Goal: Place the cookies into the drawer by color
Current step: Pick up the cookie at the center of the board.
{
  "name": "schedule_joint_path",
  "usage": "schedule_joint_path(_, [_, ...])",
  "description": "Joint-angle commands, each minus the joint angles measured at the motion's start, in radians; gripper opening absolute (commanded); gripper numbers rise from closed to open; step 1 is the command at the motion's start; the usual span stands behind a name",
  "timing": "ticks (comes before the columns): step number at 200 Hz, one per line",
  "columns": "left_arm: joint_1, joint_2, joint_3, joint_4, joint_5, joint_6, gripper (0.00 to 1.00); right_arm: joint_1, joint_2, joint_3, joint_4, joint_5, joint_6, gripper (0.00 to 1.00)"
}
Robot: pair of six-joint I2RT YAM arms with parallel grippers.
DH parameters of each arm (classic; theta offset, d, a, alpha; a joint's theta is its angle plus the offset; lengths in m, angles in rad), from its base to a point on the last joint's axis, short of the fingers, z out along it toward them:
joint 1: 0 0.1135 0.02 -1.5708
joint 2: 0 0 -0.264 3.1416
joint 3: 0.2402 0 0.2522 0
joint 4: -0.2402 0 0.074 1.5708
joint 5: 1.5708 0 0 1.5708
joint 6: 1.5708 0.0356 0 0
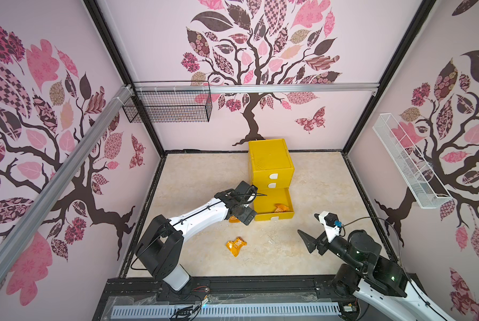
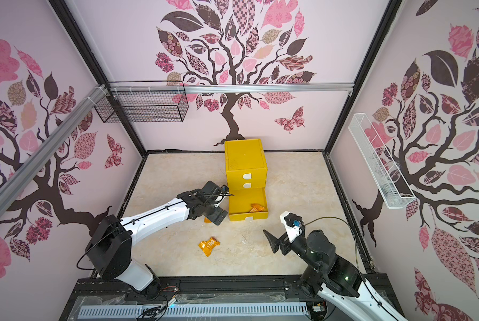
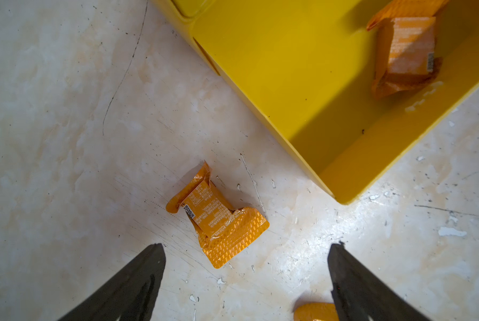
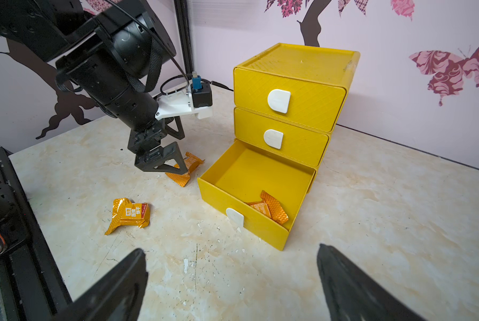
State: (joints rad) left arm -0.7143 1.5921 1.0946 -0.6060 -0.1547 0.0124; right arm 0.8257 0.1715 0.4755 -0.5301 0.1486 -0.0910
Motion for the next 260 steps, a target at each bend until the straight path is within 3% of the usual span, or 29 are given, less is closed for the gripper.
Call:
schedule_joint_path(1, [0.025,0.016,-0.024,0.044,-0.031,-0.084,0.96,-0.006,-0.019,-0.003,0.012,0.000,-0.004,0.99])
schedule_joint_path(86, [0.062,0.144,0.014,0.017,-0.069,-0.252,0.88,-0.008,-0.003,-0.004,0.014,-0.009,-0.006,0.99])
schedule_joint_path(209, [0.103,0.298,0.095,-0.036,-0.016,-0.265,0.80,-0.013,-0.021,-0.005,0.015,0.003,-0.005,0.99])
schedule_joint_path(260, [0.124,0.314,0.083,-0.032,0.001,-0.266,0.64,-0.013,-0.032,-0.004,0.015,0.008,-0.005,0.99])
